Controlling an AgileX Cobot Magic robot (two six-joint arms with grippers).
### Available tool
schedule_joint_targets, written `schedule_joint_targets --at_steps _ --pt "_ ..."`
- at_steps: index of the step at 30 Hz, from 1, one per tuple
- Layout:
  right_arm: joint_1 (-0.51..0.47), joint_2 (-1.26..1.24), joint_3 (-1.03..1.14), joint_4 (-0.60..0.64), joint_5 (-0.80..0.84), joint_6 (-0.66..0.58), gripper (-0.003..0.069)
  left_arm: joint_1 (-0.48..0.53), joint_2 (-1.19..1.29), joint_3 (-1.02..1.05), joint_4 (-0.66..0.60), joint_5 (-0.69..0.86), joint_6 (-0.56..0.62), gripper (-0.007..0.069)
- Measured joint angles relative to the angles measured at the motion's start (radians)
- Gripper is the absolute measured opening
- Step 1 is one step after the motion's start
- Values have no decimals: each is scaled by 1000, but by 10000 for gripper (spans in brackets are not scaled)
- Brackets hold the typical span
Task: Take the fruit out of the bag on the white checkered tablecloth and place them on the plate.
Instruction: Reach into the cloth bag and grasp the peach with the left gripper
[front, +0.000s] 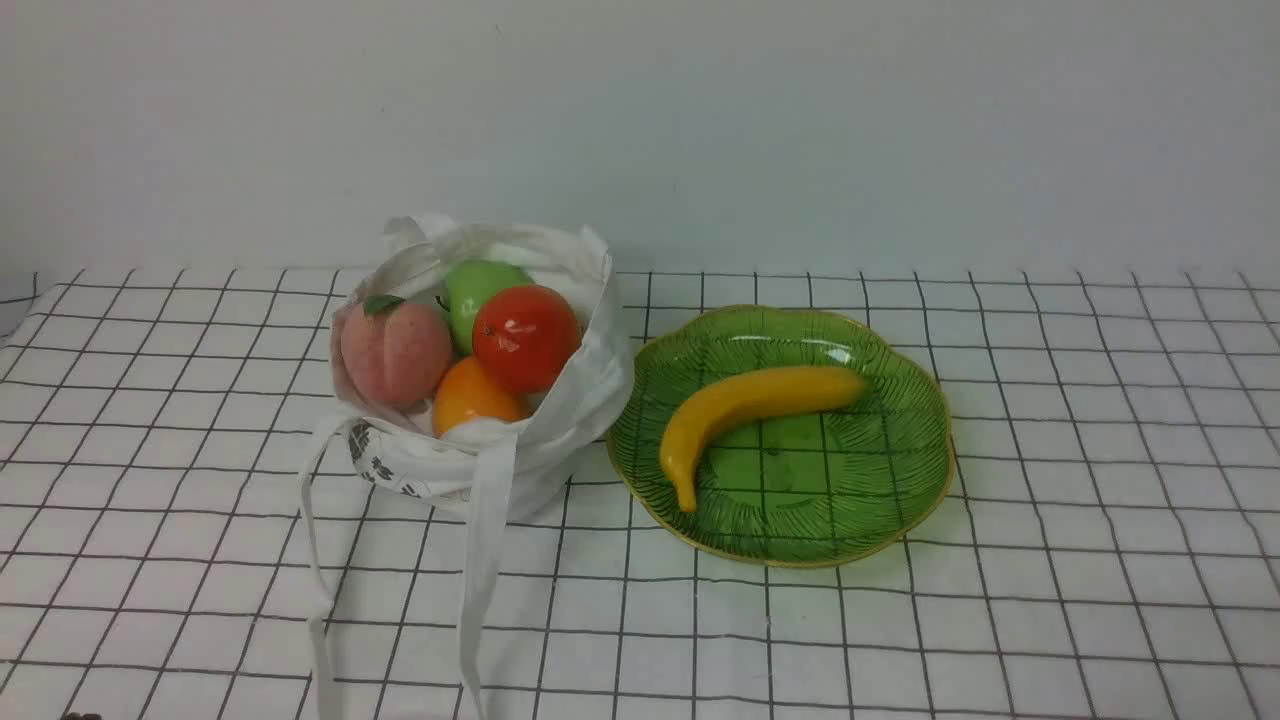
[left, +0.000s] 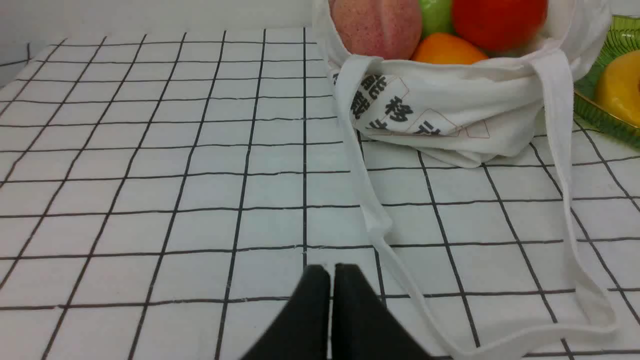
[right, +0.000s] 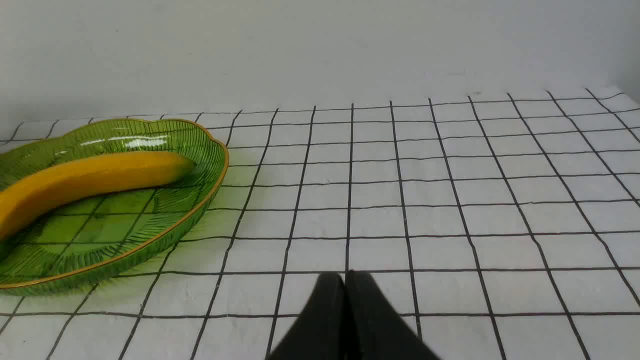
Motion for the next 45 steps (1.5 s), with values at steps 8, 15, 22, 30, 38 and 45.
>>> schedule_joint_targets --at_steps 8,15,22,30,38,45 --pt "0 0 0 0 0 0 -14 0 0 0 0 0 0 -8" --pt "0 0 0 0 0 0 -14 0 0 0 0 0 0 -8" --pt "0 0 0 0 0 0 -14 0 0 0 0 0 0 -8" --pt "0 0 0 0 0 0 -14 0 0 0 -6 0 0 -8" --pt "0 0 0 0 0 0 -14 0 0 0 -463 13 -288 -8" --pt "0 0 0 0 0 0 -14 0 0 0 -1025 -6 -472 -8"
